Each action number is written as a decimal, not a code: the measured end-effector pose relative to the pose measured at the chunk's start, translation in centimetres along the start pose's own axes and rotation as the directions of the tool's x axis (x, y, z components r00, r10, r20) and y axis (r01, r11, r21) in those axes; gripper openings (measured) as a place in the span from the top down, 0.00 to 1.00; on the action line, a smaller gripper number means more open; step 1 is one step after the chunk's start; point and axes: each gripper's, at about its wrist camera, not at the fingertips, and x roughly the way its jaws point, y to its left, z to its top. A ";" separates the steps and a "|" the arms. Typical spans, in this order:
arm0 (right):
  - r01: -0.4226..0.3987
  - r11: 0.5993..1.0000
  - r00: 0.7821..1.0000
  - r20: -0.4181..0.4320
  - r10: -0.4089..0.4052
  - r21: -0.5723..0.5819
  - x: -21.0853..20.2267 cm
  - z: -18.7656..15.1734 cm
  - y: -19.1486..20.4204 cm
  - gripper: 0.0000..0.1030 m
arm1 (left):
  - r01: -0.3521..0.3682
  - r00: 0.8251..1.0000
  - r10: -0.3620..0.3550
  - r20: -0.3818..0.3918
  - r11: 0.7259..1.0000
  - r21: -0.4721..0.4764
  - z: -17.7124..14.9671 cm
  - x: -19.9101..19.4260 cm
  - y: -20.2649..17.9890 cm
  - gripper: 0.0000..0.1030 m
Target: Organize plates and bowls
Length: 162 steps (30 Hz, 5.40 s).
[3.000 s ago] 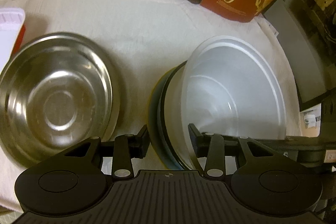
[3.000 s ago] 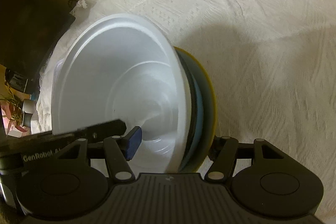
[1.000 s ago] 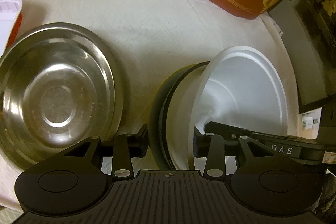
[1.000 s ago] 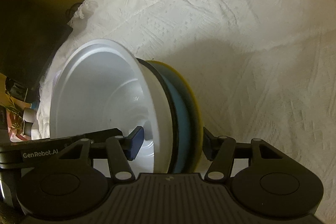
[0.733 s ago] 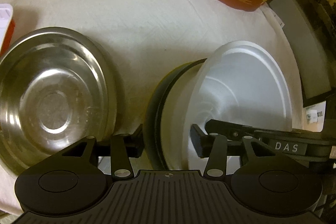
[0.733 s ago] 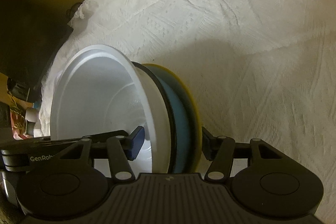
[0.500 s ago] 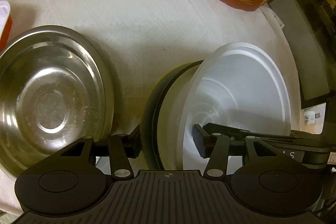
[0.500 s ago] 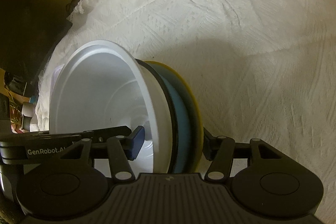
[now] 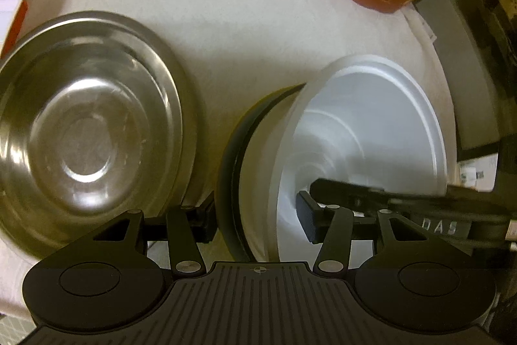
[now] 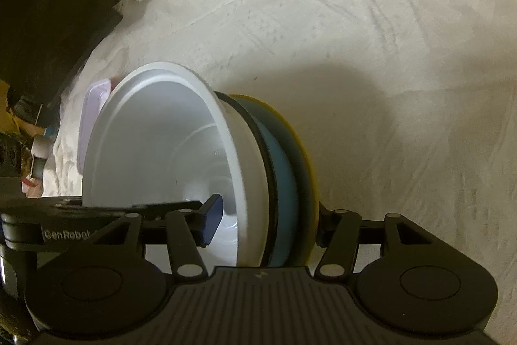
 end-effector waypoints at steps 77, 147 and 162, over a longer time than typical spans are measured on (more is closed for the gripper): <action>-0.052 0.978 0.989 -0.143 0.023 -0.201 9.7 5.3 16.3 0.46 | 0.005 0.981 0.044 0.188 0.968 -0.251 0.9 -8.6 15.0 0.40; 0.423 0.830 0.877 0.393 -0.275 -0.363 0.9 -1.8 22.6 0.33 | 0.049 0.927 -0.018 0.375 0.996 -0.075 -1.2 -15.5 15.8 0.73; 0.284 0.957 0.927 0.270 -0.261 -0.050 3.7 -0.6 20.4 0.65 | 0.142 0.948 -0.133 0.290 0.990 -0.011 0.6 -12.9 16.6 0.74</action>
